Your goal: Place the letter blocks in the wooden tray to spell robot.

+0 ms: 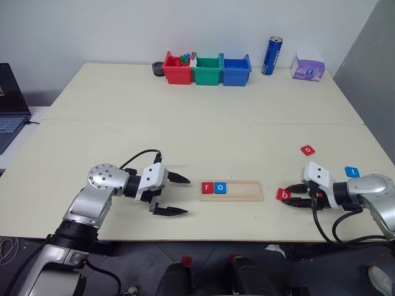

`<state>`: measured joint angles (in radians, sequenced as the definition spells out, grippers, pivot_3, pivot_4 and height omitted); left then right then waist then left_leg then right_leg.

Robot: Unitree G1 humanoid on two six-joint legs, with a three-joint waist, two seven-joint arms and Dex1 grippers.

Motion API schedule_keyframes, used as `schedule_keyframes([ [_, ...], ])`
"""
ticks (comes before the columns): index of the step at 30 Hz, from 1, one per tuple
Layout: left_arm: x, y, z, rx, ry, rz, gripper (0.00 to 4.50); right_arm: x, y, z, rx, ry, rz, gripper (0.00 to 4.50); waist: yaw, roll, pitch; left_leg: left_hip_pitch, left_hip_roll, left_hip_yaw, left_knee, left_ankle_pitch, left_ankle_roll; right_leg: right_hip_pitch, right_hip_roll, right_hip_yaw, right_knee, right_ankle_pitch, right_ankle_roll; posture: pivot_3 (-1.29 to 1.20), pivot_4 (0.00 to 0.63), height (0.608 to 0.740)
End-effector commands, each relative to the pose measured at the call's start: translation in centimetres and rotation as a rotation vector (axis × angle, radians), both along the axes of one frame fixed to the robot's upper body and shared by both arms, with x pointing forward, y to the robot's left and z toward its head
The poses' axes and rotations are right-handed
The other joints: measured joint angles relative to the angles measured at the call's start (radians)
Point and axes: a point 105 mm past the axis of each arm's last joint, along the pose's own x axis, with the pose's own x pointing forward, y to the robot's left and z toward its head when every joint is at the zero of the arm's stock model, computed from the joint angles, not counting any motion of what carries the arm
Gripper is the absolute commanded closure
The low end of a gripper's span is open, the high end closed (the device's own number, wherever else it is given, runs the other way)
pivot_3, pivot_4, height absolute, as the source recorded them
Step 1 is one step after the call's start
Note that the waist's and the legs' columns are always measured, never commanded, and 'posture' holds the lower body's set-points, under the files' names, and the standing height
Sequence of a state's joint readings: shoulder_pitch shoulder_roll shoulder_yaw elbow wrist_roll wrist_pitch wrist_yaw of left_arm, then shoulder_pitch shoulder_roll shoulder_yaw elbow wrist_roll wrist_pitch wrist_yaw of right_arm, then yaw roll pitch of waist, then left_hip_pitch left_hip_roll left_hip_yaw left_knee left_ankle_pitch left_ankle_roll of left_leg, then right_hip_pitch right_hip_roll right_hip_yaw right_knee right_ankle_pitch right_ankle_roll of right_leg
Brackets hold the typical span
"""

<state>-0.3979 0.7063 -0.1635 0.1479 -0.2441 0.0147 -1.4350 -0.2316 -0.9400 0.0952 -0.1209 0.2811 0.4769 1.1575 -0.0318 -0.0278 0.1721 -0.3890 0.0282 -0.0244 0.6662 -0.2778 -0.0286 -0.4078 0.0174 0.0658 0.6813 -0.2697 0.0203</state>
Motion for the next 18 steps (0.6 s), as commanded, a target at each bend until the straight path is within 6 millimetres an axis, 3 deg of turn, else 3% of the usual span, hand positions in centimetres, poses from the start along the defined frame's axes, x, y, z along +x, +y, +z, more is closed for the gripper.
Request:
schedule_keyframes([
  [1,0.0,0.4,0.7,0.009,-0.045,0.006,0.00,-0.6,2.9,2.5,0.060,-0.076,0.087,3.04,0.000,0.000,0.000,0.000,0.000,0.000,0.000,0.000,0.000,0.000,0.000,0.000,0.000,0.000,0.000,0.00,0.150,0.740],
  [10,0.7,1.9,0.7,0.042,-0.060,0.050,0.00,1.3,8.4,3.0,0.049,-0.152,0.164,3.04,0.000,0.000,0.000,0.000,0.000,0.000,0.000,0.000,0.000,0.000,0.000,0.000,0.000,0.000,0.000,0.00,0.150,0.740],
  [18,1.2,2.1,1.0,0.024,-0.065,0.068,0.00,2.4,9.7,1.5,-0.035,-0.131,0.210,3.04,0.003,0.000,0.000,-0.003,-0.001,-0.001,0.001,0.000,0.000,-0.002,-0.001,-0.001,0.000,0.000,0.000,0.00,0.150,0.740],
])
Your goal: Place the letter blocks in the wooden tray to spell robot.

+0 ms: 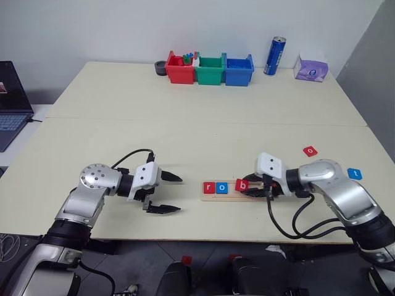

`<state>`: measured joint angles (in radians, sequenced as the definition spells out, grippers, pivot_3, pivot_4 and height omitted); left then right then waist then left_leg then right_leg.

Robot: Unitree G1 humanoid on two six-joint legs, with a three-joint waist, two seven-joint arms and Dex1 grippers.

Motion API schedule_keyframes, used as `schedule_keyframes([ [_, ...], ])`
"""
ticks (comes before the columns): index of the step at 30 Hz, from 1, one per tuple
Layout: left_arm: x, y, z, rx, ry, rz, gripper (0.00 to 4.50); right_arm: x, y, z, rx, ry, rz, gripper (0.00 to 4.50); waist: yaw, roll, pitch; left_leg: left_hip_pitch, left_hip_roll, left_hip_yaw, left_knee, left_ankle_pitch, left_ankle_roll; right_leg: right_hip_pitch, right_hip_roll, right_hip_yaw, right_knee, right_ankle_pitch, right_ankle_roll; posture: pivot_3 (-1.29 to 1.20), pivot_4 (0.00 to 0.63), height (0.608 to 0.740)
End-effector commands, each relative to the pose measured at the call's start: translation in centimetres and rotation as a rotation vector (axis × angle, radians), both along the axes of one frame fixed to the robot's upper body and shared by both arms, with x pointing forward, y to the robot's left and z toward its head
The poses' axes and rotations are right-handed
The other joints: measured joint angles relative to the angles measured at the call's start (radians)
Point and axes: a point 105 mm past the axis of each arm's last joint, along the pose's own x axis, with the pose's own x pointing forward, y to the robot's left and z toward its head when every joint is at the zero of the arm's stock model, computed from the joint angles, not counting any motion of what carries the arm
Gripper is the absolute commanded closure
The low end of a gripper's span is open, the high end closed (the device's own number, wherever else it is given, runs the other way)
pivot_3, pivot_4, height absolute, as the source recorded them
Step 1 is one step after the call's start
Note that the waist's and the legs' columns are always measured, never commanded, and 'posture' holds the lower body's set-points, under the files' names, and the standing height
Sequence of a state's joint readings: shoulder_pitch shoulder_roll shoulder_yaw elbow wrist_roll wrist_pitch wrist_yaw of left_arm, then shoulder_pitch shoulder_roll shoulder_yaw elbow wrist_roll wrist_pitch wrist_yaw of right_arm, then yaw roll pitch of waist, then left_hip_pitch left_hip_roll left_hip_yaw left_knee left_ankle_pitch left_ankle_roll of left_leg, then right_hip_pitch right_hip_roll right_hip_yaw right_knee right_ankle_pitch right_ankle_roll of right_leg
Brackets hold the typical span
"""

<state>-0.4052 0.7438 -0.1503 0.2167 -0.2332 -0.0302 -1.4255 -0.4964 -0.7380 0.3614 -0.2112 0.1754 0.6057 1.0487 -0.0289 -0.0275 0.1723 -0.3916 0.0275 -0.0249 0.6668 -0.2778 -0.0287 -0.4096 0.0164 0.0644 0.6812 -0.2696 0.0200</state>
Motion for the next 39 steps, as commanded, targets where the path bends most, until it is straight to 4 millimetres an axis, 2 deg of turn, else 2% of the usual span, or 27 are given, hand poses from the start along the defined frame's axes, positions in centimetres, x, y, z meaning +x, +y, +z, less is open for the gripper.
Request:
schedule_keyframes([
  [1,0.6,0.2,1.2,-0.012,-0.052,0.013,0.00,0.4,0.4,0.3,-0.033,-0.026,0.034,3.04,0.000,0.000,0.000,0.000,0.000,0.000,0.000,0.000,0.000,0.000,0.000,0.000,0.000,0.000,0.000,0.00,0.150,0.740],
  [6,0.5,0.1,1.2,-0.014,-0.054,0.013,0.00,0.7,1.3,0.2,-0.039,-0.026,0.067,3.04,-0.002,0.000,0.000,0.000,0.000,0.000,0.000,0.000,0.000,0.000,0.000,-0.001,0.000,0.000,0.000,0.00,0.150,0.740],
  [26,0.2,-0.7,1.7,-0.041,-0.053,0.007,0.00,1.1,1.8,-0.2,-0.045,-0.020,0.088,3.04,-0.002,0.000,0.000,0.000,0.000,-0.001,0.000,0.000,0.000,0.000,0.000,-0.001,0.001,0.000,0.000,0.00,0.150,0.740],
  [34,0.2,-0.9,1.6,-0.053,-0.047,0.006,0.00,1.4,2.0,0.6,-0.018,-0.038,0.074,0.26,-0.002,0.000,0.000,0.000,0.000,-0.001,0.000,0.000,0.000,0.000,0.000,-0.001,0.001,0.000,0.000,0.00,0.150,0.740],
  [35,0.2,-0.9,1.6,-0.053,-0.047,0.005,0.00,1.4,2.0,0.8,-0.015,-0.039,0.074,0.02,-0.002,0.000,0.000,0.000,0.000,-0.001,0.000,0.000,0.000,0.000,0.000,-0.001,0.001,0.000,0.000,0.00,0.150,0.740],
  [39,0.1,-1.0,1.5,-0.063,-0.047,0.007,0.00,1.0,1.8,2.7,0.031,-0.068,0.056,0.02,-0.002,0.000,0.000,0.000,0.000,-0.001,0.000,0.000,0.000,0.000,0.000,-0.001,0.001,0.000,0.000,0.00,0.150,0.740],
])
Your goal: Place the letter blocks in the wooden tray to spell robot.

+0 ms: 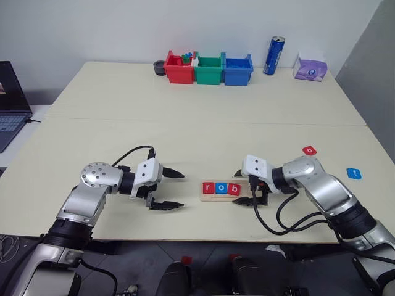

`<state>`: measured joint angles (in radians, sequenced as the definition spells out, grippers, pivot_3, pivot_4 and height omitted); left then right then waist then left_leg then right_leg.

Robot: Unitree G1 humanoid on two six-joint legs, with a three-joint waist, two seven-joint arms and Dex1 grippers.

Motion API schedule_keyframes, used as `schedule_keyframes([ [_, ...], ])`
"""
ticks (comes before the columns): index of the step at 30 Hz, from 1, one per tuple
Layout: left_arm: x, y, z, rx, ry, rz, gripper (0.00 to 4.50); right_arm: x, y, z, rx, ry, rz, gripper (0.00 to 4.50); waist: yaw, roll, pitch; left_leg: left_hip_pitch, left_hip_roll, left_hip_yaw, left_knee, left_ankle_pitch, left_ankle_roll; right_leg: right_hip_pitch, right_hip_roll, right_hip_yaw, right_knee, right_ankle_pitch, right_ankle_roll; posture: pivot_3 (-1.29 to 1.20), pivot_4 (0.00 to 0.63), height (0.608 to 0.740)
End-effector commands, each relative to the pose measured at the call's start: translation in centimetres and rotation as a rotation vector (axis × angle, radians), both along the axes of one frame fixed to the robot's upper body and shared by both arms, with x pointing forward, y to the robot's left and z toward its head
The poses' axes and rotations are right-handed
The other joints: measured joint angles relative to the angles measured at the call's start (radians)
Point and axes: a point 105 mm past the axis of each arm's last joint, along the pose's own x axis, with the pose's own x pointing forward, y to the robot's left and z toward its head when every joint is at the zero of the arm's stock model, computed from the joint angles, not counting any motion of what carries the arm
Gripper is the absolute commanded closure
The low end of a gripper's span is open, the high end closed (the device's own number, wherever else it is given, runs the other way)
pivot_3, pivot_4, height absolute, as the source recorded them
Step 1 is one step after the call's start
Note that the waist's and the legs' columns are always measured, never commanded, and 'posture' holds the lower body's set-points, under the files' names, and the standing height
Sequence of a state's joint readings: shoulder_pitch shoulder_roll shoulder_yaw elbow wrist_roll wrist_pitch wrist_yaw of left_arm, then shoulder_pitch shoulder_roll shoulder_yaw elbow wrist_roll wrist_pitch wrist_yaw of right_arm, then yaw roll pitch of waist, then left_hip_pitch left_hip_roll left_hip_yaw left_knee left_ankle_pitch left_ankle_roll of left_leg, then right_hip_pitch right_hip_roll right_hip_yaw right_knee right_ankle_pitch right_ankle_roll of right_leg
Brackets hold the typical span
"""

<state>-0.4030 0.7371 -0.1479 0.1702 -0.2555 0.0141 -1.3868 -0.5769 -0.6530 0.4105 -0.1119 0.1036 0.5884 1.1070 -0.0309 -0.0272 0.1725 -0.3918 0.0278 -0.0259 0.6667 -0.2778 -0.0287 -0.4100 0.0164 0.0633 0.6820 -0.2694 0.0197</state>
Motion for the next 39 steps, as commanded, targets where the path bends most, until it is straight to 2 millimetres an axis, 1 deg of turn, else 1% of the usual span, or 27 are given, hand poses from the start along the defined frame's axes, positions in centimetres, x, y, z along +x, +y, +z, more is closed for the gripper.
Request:
schedule_keyframes([
  [1,-0.1,-0.4,0.9,-0.038,-0.036,-0.012,0.00,-0.2,0.0,3.3,0.057,-0.091,-0.006,0.02,0.000,0.000,0.000,0.000,0.000,0.000,0.000,0.000,0.000,0.000,0.000,0.000,0.000,0.000,0.000,0.00,0.150,0.740],
  [4,-0.1,-0.5,1.0,-0.062,-0.028,-0.008,0.00,-0.8,-0.4,3.6,0.085,-0.125,-0.057,0.02,0.002,0.000,0.000,0.000,0.000,-0.001,0.000,0.000,0.000,0.000,0.000,-0.001,0.000,0.000,0.000,0.00,0.150,0.740],
  [6,-0.3,-0.6,0.8,-0.065,-0.025,-0.011,0.00,-1.3,-0.7,3.3,0.099,-0.154,-0.100,0.02,0.003,0.000,0.000,-0.001,0.000,-0.001,0.000,0.000,0.000,0.000,0.000,-0.001,0.000,0.000,0.000,0.00,0.150,0.740],
  [9,-0.5,-0.7,0.7,-0.071,-0.023,-0.015,0.00,-1.4,-0.9,3.5,0.142,-0.215,-0.178,0.02,0.002,0.000,0.000,-0.001,0.000,-0.001,0.000,0.000,0.000,0.000,0.000,-0.001,0.000,0.000,0.000,0.00,0.150,0.740],
  [12,-0.6,-0.8,0.6,-0.077,-0.027,-0.018,0.00,-3.0,-0.8,3.2,0.210,-0.190,-0.241,0.02,0.002,0.000,0.000,-0.001,0.000,-0.001,0.000,0.000,0.000,0.000,0.000,0.000,0.000,0.000,0.000,0.00,0.150,0.740],
  [13,-0.6,-0.8,0.6,-0.077,-0.027,-0.020,0.00,-3.4,-0.8,3.2,0.227,-0.182,-0.258,0.18,0.002,0.000,0.000,-0.001,0.000,-0.001,0.000,0.000,0.000,0.000,0.000,-0.001,0.000,0.000,0.000,0.00,0.150,0.740],
  [15,-0.6,-1.0,0.6,-0.074,-0.026,-0.026,0.00,-4.3,-0.5,3.0,0.252,-0.148,-0.276,0.61,0.001,0.000,0.000,-0.001,0.000,-0.001,0.000,0.000,0.000,0.000,0.000,-0.001,0.000,0.000,0.000,0.00,0.150,0.740],
  [17,-0.4,-1.1,0.6,-0.072,-0.026,-0.031,0.00,-5.4,0.0,2.3,0.255,-0.109,-0.269,1.30,0.001,0.000,0.000,-0.001,0.000,-0.001,0.000,0.000,0.000,0.000,0.000,0.000,0.000,0.000,0.000,0.00,0.150,0.740],
  [19,-0.3,-1.3,0.7,-0.071,-0.029,-0.034,0.00,-6.0,0.4,1.7,0.251,-0.081,-0.263,2.00,0.001,0.000,0.000,-0.001,0.000,-0.001,0.000,0.000,0.000,0.000,0.000,0.000,0.000,0.000,0.000,0.00,0.150,0.740],
  [21,-0.2,-1.4,0.7,-0.069,-0.032,-0.039,0.00,-6.1,0.6,1.2,0.248,-0.063,-0.271,2.72,0.001,0.000,0.000,-0.001,0.000,-0.001,0.000,0.000,0.000,0.000,0.000,0.000,0.000,0.000,0.000,0.00,0.150,0.740],
  [25,-0.2,-1.6,0.8,-0.066,-0.037,-0.047,0.00,-5.6,0.8,0.2,0.224,-0.041,-0.288,4.17,0.000,0.000,0.000,0.000,0.000,0.000,0.000,0.000,0.000,0.000,0.001,0.000,0.000,0.000,0.001,0.00,0.150,0.740],
  [26,-0.2,-1.7,0.8,-0.066,-0.038,-0.049,0.00,-5.5,0.9,-0.1,0.210,-0.038,-0.293,4.48,0.000,0.000,0.000,0.000,0.000,0.000,0.000,0.000,0.000,0.000,0.001,0.000,0.000,0.000,0.001,0.00,0.150,0.740],
  [29,-0.1,-1.7,0.8,-0.066,-0.040,-0.051,0.00,-5.2,0.9,-0.9,0.176,-0.022,-0.301,4.48,0.000,0.000,0.000,-0.001,0.000,0.000,0.000,0.000,0.000,0.000,0.001,0.000,0.000,0.000,0.001,0.00,0.150,0.740],
  [32,-0.1,-1.7,0.8,-0.065,-0.042,-0.050,0.00,-4.7,1.1,-0.9,0.184,-0.029,-0.311,4.48,0.000,0.000,0.000,-0.001,0.000,0.000,0.000,0.000,0.000,0.000,0.001,0.000,0.000,0.000,0.000,0.00,0.150,0.740],
  [39,-0.2,-1.7,0.8,-0.063,-0.044,-0.047,0.00,-4.1,1.3,-0.7,0.187,-0.037,-0.316,4.48,0.000,0.000,0.000,-0.001,0.000,-0.001,0.000,0.000,0.000,0.000,0.001,0.000,0.000,0.000,0.000,0.00,0.150,0.740],
])
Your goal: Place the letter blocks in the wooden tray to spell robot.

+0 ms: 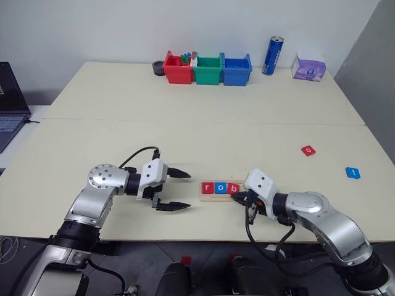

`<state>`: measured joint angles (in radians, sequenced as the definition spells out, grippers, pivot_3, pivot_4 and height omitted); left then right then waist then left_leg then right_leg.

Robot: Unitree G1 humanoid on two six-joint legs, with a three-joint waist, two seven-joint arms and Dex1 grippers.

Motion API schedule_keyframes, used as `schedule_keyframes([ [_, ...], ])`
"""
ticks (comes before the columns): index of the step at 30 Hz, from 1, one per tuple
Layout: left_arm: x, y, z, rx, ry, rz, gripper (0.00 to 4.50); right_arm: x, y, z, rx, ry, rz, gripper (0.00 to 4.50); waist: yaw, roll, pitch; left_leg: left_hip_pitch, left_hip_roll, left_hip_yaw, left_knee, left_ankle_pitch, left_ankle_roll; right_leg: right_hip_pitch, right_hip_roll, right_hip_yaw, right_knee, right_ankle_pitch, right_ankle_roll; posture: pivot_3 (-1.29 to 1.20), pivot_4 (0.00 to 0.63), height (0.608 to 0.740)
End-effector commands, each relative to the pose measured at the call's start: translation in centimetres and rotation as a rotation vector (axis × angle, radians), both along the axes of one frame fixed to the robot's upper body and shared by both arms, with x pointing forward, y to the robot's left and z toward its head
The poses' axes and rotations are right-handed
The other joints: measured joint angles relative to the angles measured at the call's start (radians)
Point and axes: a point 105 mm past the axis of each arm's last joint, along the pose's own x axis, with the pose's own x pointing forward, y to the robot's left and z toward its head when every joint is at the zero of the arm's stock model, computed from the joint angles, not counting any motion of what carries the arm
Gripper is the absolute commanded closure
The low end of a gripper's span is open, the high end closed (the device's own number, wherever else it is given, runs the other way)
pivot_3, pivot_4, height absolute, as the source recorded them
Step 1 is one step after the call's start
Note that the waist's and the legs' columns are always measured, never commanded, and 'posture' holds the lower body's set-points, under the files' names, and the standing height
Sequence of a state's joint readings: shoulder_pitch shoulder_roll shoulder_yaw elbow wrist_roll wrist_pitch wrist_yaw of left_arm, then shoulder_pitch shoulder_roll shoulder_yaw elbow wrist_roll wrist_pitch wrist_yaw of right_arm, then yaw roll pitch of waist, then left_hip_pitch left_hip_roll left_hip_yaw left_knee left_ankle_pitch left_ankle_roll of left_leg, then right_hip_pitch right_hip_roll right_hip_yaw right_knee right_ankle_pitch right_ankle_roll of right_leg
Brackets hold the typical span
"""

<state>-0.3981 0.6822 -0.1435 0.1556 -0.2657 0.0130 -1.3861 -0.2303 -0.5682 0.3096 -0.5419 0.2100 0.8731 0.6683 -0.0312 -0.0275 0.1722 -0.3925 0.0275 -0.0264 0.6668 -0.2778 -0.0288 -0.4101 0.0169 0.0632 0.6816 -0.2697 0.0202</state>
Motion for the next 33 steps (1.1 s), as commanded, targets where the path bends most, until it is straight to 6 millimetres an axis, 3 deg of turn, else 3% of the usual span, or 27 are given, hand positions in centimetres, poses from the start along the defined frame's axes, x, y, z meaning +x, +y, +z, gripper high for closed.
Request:
schedule_keyframes([
  [1,0.0,-0.3,0.8,-0.001,-0.042,-0.017,0.00,0.3,0.4,0.6,0.002,-0.035,0.009,4.48,0.000,0.000,0.000,0.000,0.000,0.000,0.000,0.000,0.000,0.000,0.000,0.000,0.000,0.000,0.000,0.00,0.150,0.740],
  [15,0.0,-0.2,0.9,0.001,-0.047,-0.017,0.00,1.7,0.3,1.0,-0.013,-0.095,-0.028,4.48,0.000,0.000,0.000,0.000,0.000,0.000,0.000,0.000,0.000,0.000,0.000,0.000,0.000,0.000,0.000,0.00,0.150,0.740],
  [21,-0.1,-0.3,1.1,0.000,-0.048,-0.019,0.00,0.0,0.9,1.9,0.052,-0.038,0.049,4.48,0.000,0.000,0.000,0.000,0.000,0.000,0.000,0.000,0.000,0.000,0.000,0.000,0.000,0.000,0.000,0.00,0.150,0.740],
  [26,0.0,-0.3,1.1,0.000,-0.048,-0.018,0.00,0.5,-0.5,3.0,0.041,-0.061,0.024,4.48,0.000,0.000,0.000,0.000,0.000,0.000,0.000,0.000,0.000,0.000,0.000,0.000,0.000,0.000,0.000,0.00,0.150,0.740],
  [29,0.0,-0.3,1.1,-0.002,-0.048,-0.018,0.00,1.9,-2.1,2.8,-0.055,-0.121,-0.013,4.48,0.000,0.000,0.000,0.000,0.000,0.000,0.000,0.000,0.000,0.000,0.000,0.000,0.000,0.000,0.000,0.00,0.150,0.740],
  [33,-0.1,-0.3,1.1,-0.003,-0.049,-0.020,0.00,2.9,-2.8,2.4,-0.118,-0.152,-0.007,4.48,0.000,0.000,0.000,0.000,0.000,0.000,0.000,0.000,0.000,0.000,0.000,0.000,0.000,0.000,0.000,0.00,0.150,0.740],
])
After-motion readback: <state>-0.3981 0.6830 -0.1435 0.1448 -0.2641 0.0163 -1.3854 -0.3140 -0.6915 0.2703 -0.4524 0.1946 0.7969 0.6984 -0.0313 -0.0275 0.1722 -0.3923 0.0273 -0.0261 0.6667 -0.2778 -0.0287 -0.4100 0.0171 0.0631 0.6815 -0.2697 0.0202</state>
